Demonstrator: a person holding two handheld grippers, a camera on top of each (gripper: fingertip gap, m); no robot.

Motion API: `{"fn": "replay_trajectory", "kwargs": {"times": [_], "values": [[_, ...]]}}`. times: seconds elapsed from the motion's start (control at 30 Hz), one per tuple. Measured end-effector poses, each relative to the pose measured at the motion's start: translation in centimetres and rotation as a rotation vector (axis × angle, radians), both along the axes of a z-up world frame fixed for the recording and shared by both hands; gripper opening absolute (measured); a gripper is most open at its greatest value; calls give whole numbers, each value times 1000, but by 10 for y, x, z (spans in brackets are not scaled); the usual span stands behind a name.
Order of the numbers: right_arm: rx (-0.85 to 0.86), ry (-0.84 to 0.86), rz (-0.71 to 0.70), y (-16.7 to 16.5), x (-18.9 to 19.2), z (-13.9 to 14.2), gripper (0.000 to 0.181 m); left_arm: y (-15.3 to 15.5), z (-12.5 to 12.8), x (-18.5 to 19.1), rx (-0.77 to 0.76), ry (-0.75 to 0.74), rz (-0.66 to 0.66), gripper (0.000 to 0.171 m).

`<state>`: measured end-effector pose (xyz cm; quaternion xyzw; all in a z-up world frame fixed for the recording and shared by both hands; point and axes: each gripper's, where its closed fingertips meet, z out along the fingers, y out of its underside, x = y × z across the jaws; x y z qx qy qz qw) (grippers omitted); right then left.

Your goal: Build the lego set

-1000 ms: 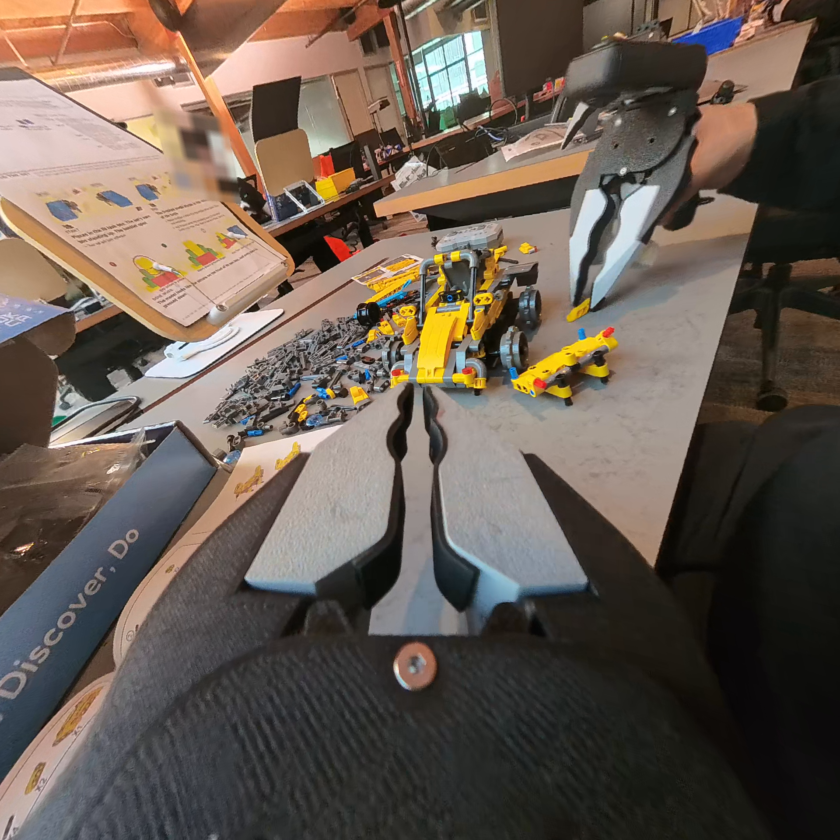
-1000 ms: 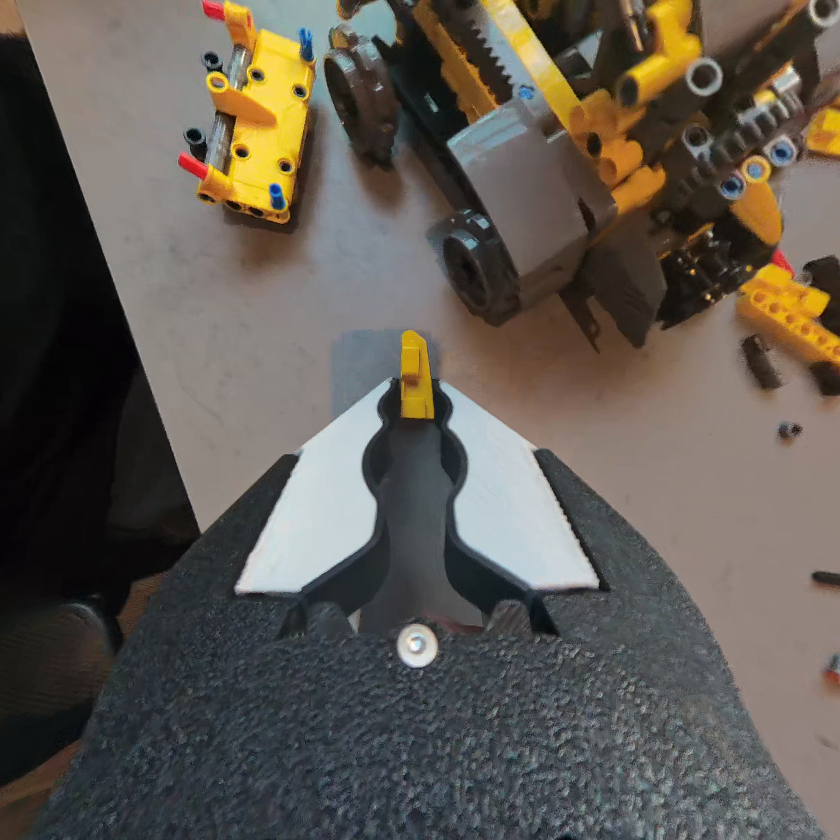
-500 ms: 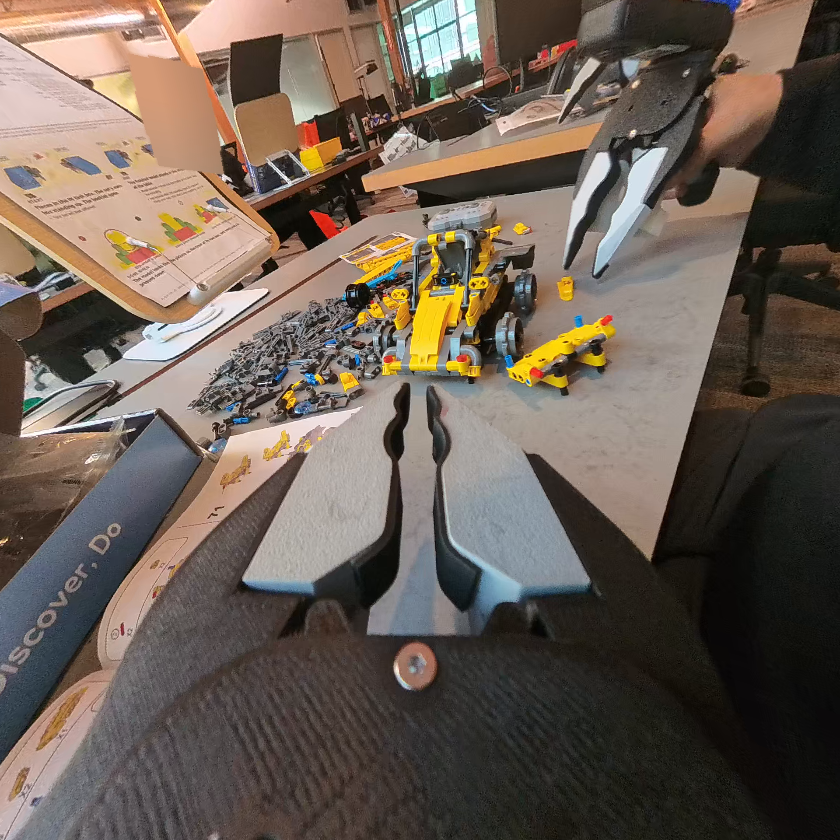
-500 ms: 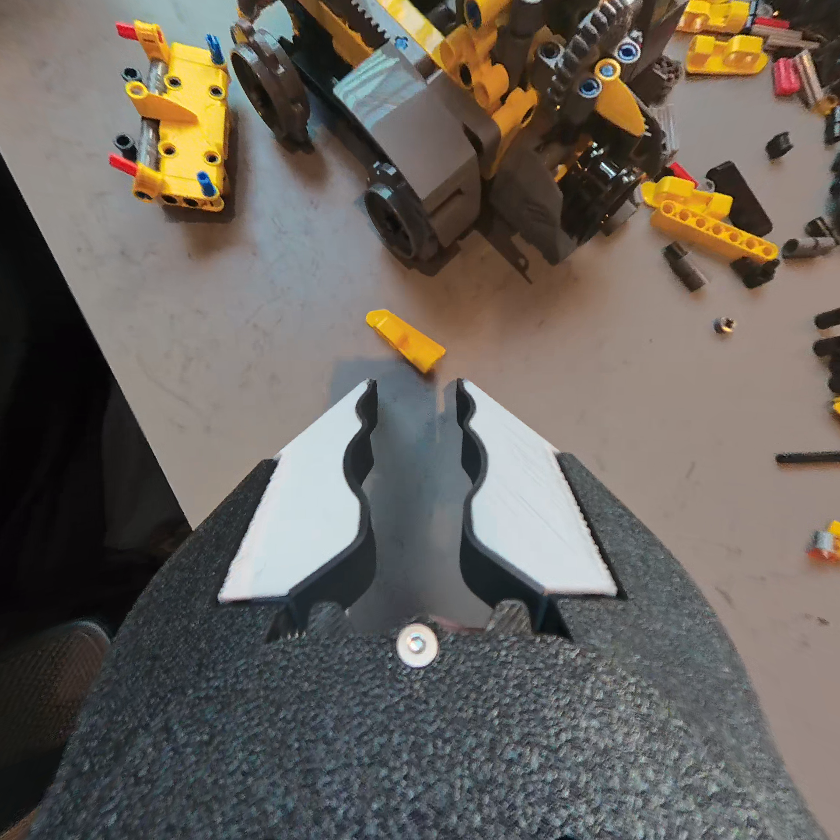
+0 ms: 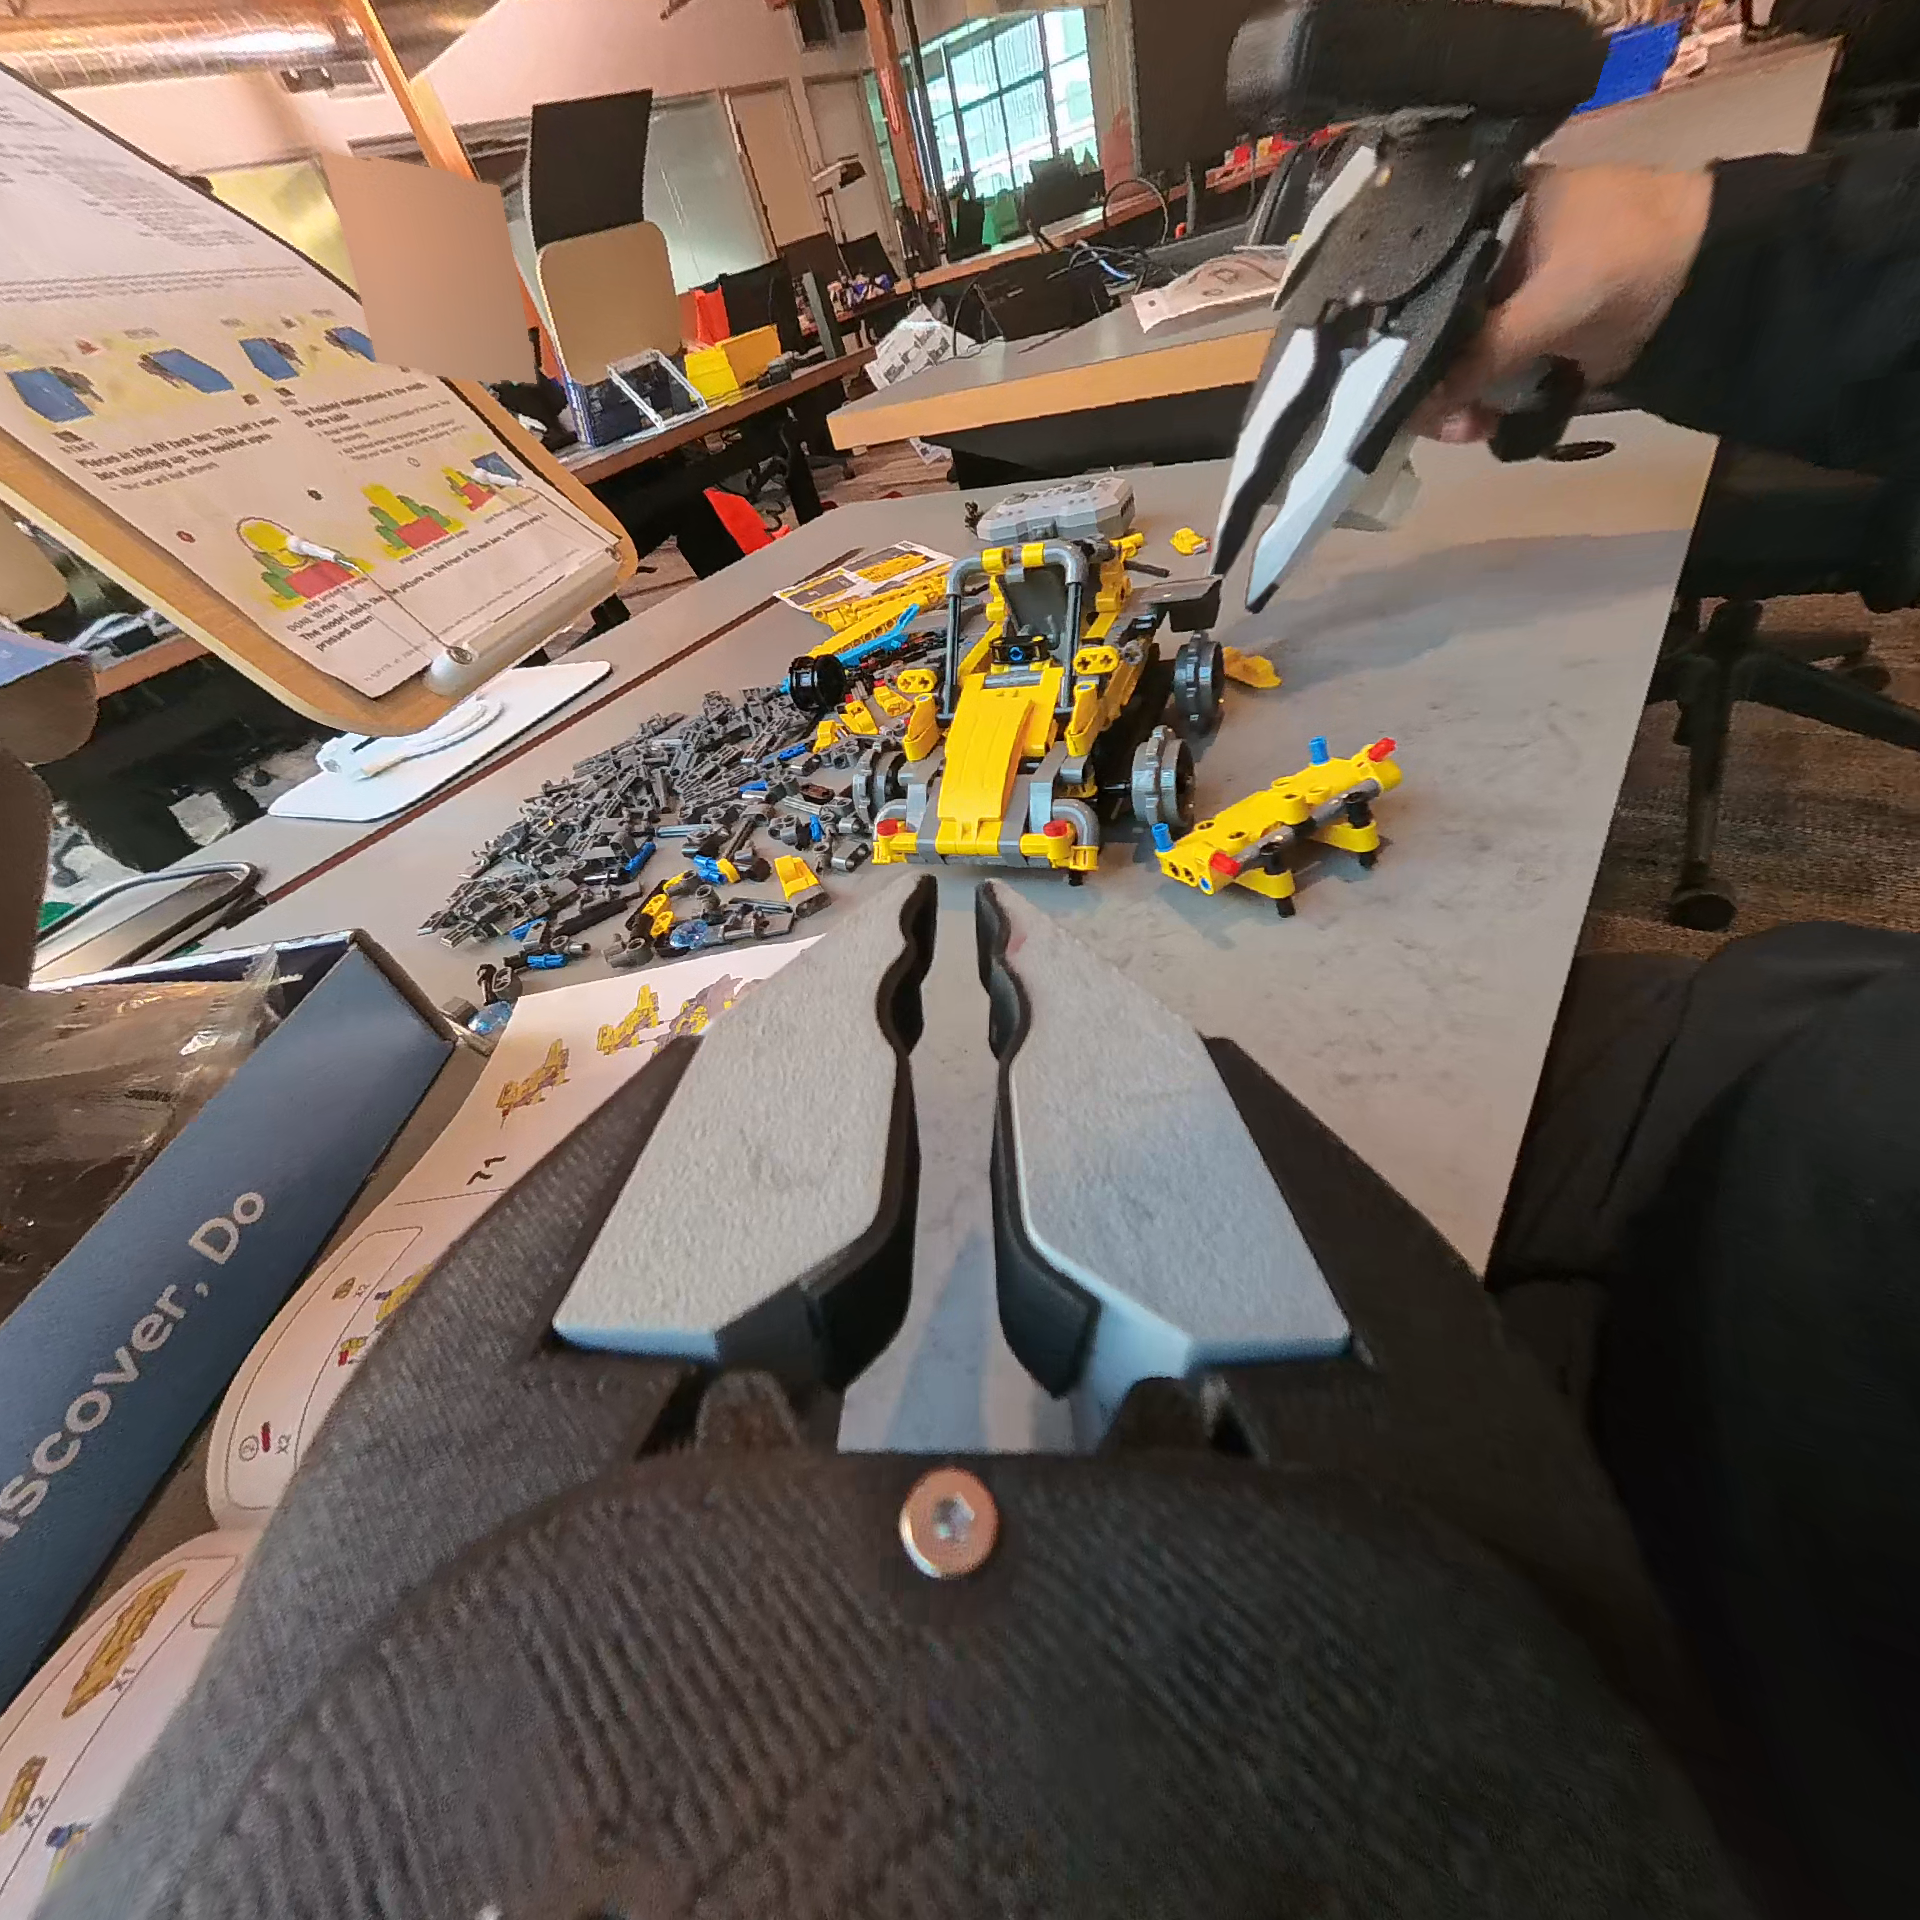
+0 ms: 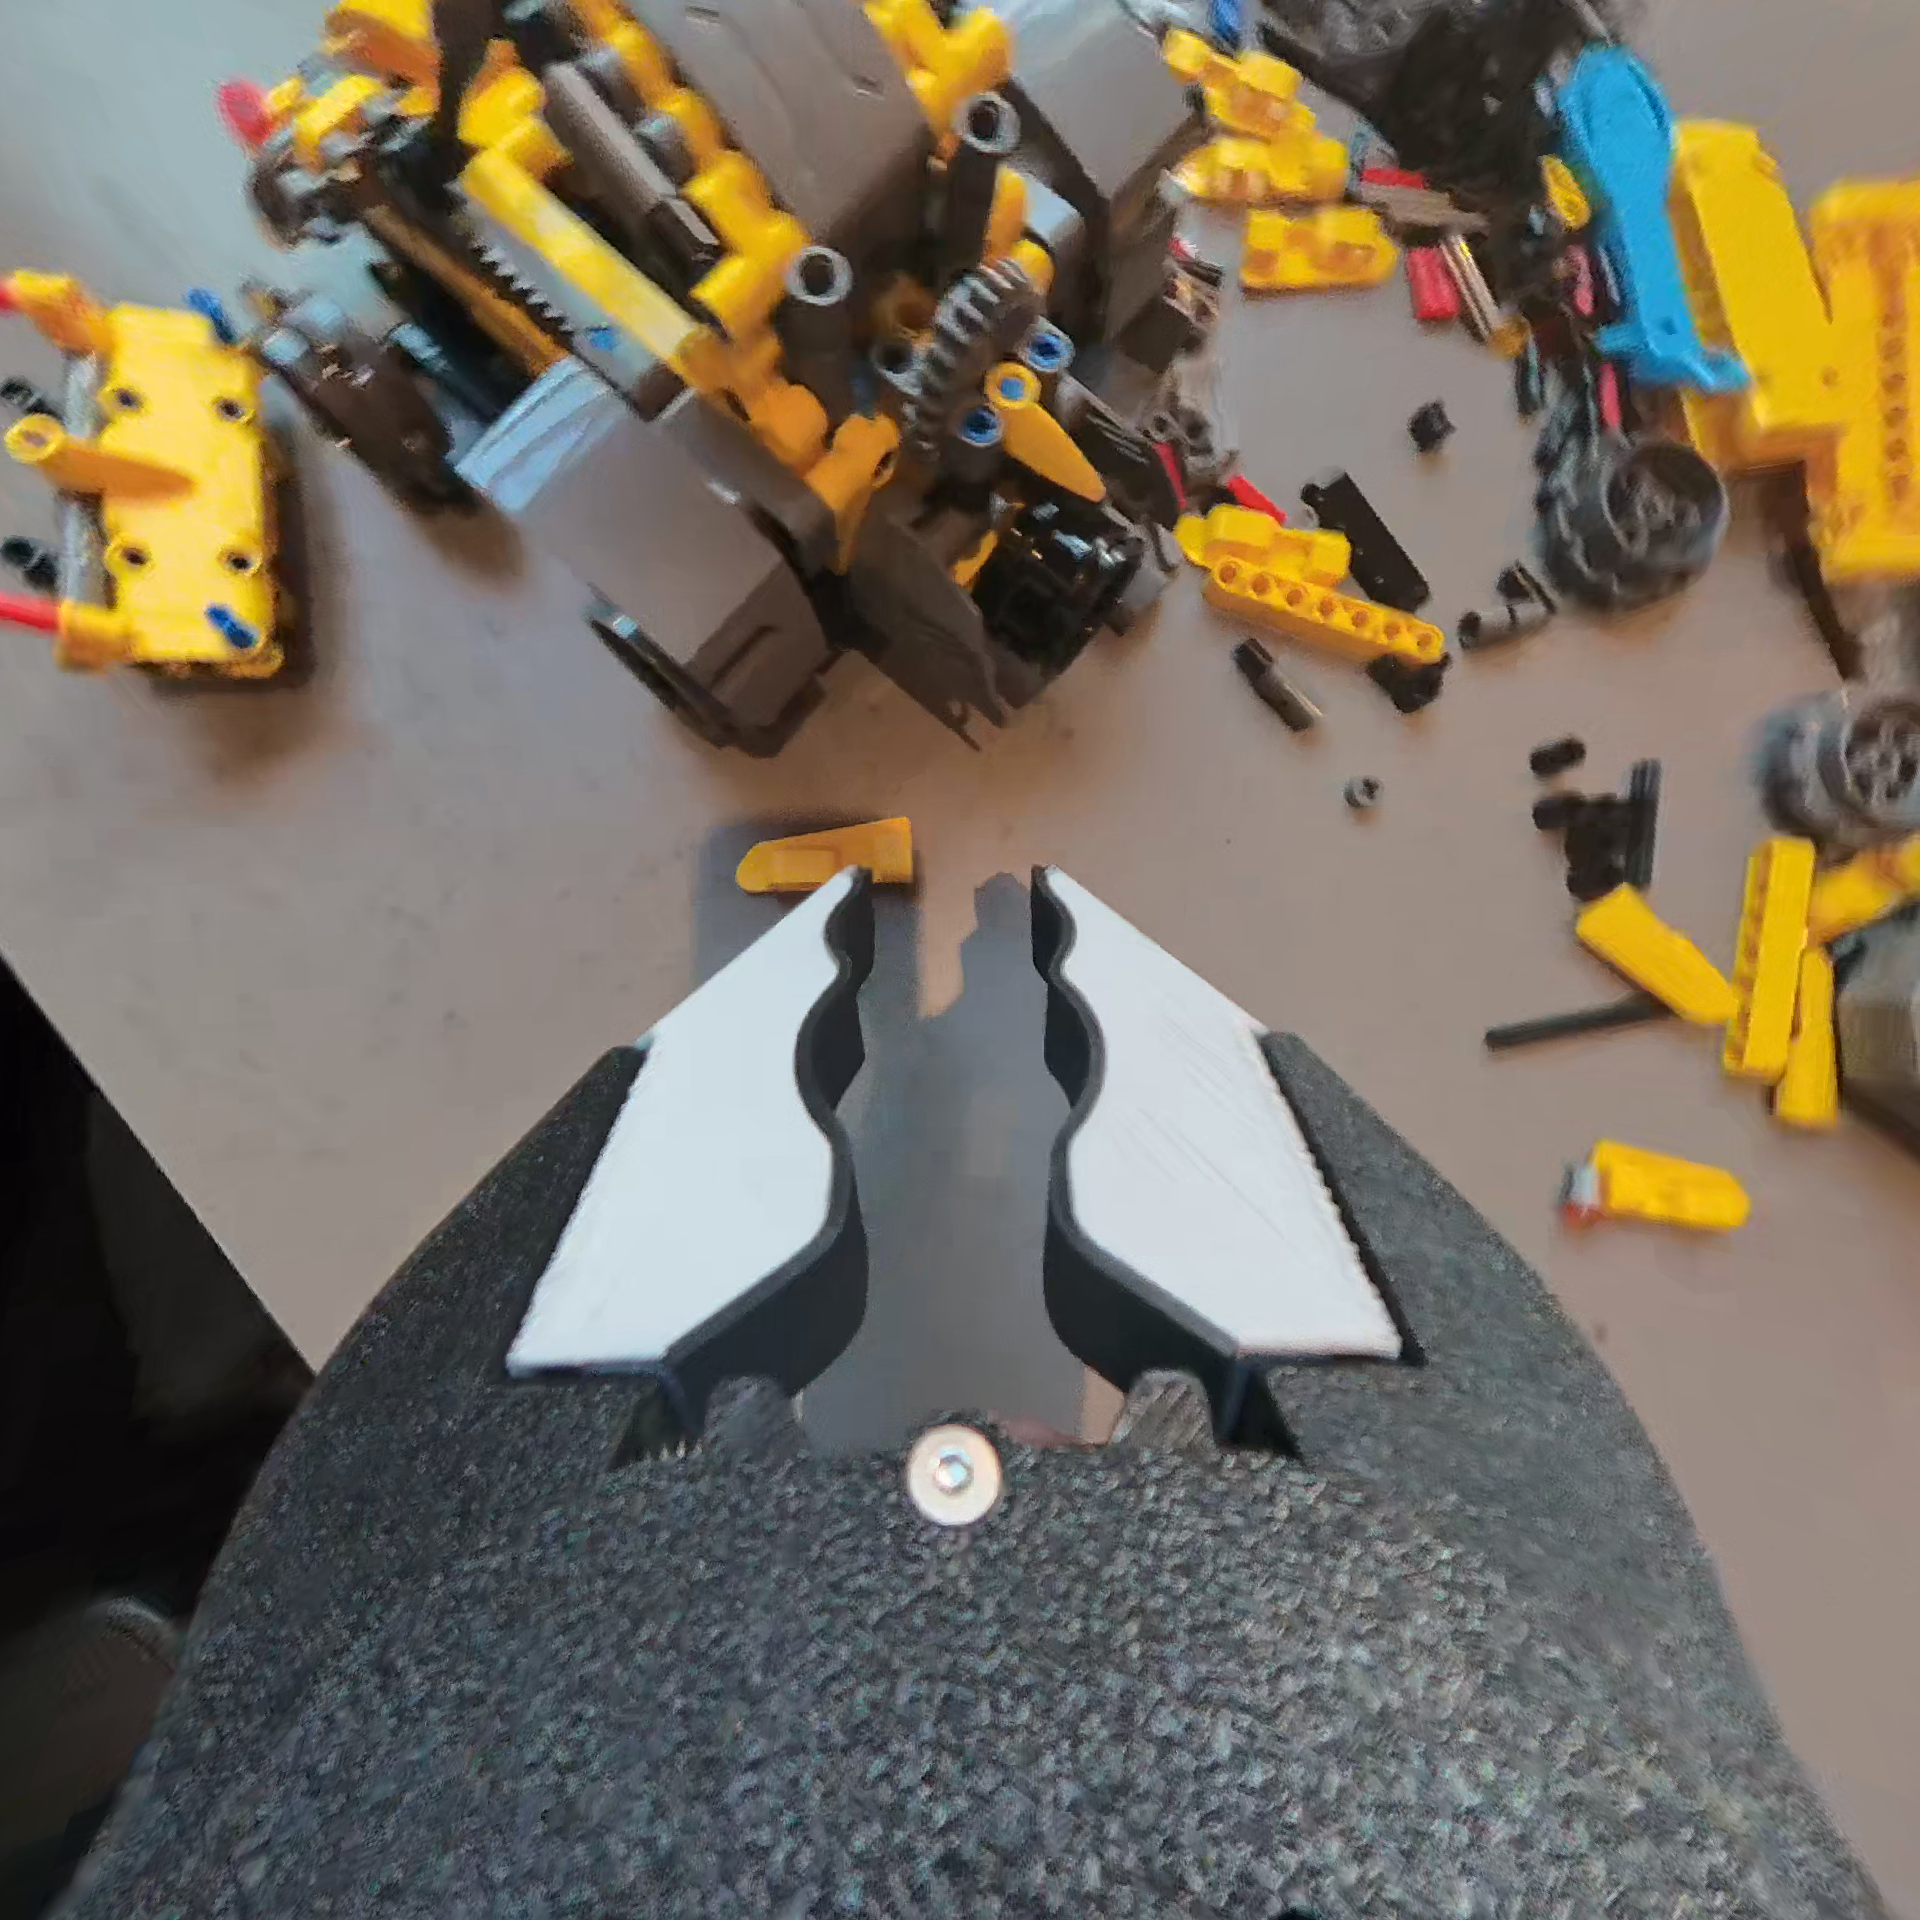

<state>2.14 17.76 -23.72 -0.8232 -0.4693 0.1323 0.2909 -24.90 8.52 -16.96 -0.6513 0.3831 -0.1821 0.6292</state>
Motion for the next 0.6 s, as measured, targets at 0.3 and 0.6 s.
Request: {"fn": "replay_trajectory", "kwargs": {"times": [0.3,0.6], "values": [[-115,119,-287,-35,-22,-24,38,0,1,-1,-8,-12,-4,4],[-60,111,-353,-26,-29,-25,20,-2,5,-2,-3,-42,-21,3]]}}
